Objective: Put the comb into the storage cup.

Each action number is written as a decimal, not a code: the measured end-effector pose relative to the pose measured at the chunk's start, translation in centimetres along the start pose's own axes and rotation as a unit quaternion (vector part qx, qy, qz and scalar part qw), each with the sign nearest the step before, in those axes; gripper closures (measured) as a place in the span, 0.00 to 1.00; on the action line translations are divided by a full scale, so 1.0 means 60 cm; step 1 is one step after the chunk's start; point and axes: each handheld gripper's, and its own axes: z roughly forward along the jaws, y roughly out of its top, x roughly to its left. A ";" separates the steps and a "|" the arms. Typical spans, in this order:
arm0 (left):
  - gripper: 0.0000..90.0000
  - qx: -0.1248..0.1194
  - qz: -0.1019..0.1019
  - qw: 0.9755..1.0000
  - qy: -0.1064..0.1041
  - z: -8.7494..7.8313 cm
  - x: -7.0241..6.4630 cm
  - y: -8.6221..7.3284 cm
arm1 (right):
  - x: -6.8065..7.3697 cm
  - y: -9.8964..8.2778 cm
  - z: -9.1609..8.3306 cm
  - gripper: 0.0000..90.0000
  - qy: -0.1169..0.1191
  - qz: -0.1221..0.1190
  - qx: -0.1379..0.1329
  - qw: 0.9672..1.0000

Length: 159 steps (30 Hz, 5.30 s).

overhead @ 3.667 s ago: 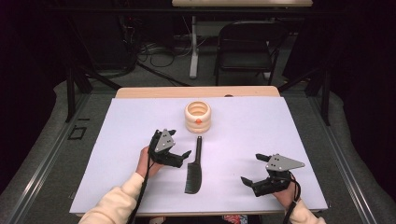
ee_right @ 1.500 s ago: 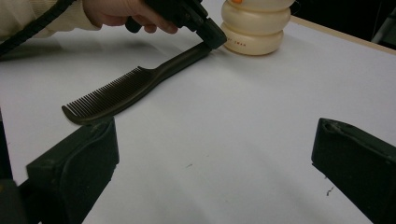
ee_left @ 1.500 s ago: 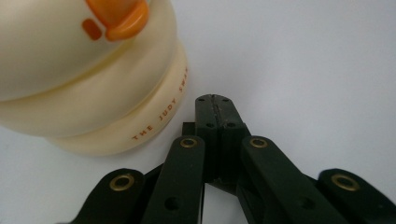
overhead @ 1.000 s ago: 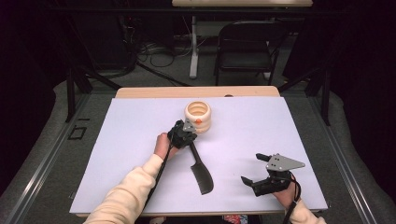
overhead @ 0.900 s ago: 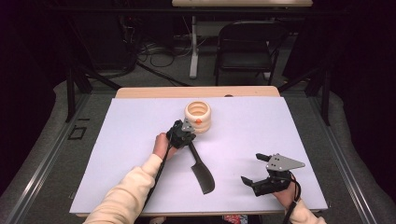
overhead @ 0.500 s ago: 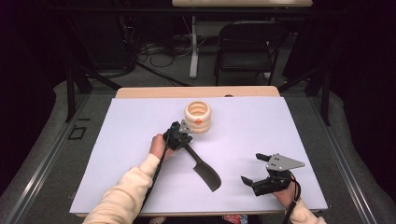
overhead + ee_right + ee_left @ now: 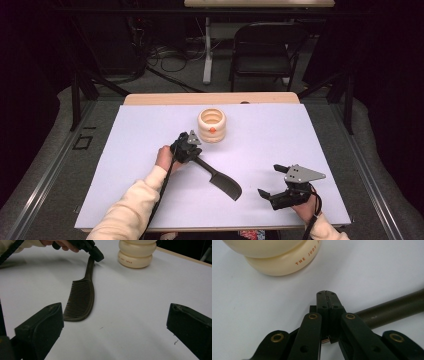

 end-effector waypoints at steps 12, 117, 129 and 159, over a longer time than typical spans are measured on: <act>1.00 0.020 0.002 1.000 -0.012 -0.011 -0.009 -0.011 | 0.000 0.000 0.000 0.01 0.001 -0.001 0.003 1.000; 0.52 0.120 0.108 0.984 -0.077 -0.019 -0.089 0.056 | -0.002 -0.001 0.009 0.00 0.010 0.015 0.016 1.000; 0.73 0.150 0.108 0.976 -0.112 0.000 -0.086 0.065 | -0.002 -0.001 0.009 0.00 0.013 0.017 0.016 1.000; 0.81 0.180 0.107 0.973 -0.099 -0.004 -0.095 0.086 | -0.001 -0.002 0.010 0.01 0.011 0.017 0.017 1.000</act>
